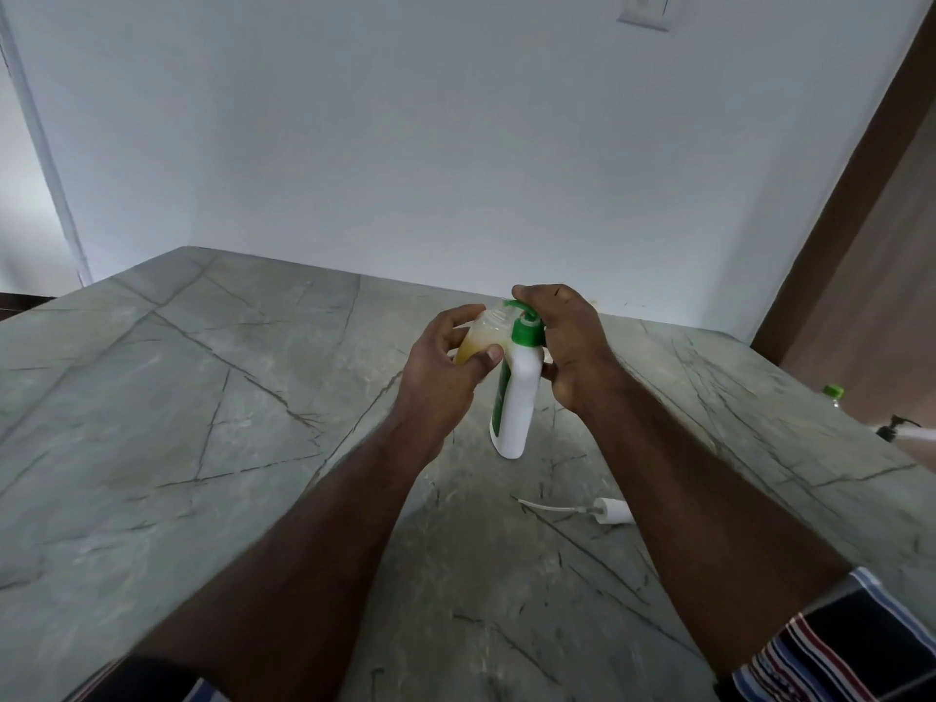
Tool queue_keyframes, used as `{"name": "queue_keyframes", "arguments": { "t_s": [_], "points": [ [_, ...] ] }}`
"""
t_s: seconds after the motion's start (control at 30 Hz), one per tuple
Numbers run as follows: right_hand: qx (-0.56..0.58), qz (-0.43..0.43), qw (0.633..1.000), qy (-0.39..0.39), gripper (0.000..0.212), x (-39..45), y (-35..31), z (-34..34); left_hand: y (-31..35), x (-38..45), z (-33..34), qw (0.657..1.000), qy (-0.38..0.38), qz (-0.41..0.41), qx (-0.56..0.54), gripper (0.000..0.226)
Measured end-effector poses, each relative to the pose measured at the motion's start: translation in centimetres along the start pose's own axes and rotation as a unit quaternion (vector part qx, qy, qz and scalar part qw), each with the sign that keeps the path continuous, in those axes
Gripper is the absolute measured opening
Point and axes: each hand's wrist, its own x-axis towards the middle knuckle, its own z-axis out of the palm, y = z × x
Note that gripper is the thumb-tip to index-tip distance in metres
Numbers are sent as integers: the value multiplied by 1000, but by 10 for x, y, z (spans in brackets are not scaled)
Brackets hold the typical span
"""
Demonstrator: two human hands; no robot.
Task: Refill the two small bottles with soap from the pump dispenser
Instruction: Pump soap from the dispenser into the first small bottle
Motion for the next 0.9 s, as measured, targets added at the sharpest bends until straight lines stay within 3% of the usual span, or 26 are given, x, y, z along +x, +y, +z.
{"name": "queue_keyframes", "arguments": {
  "t_s": [0.1,0.37,0.7,0.9],
  "points": [
    [-2,0,1000,-2,14,2,-3,-1,2,0,0,1000,-3,4,-8,42],
    [6,1,1000,-1,1,1,2,1,-2,2,-1,1000,6,3,-7,43],
    [-6,7,1000,-1,13,5,2,-4,0,2,1,1000,-3,5,0,43],
    [0,8,1000,2,10,7,2,-3,-1,1,1,1000,2,8,-3,44]
  ]
}}
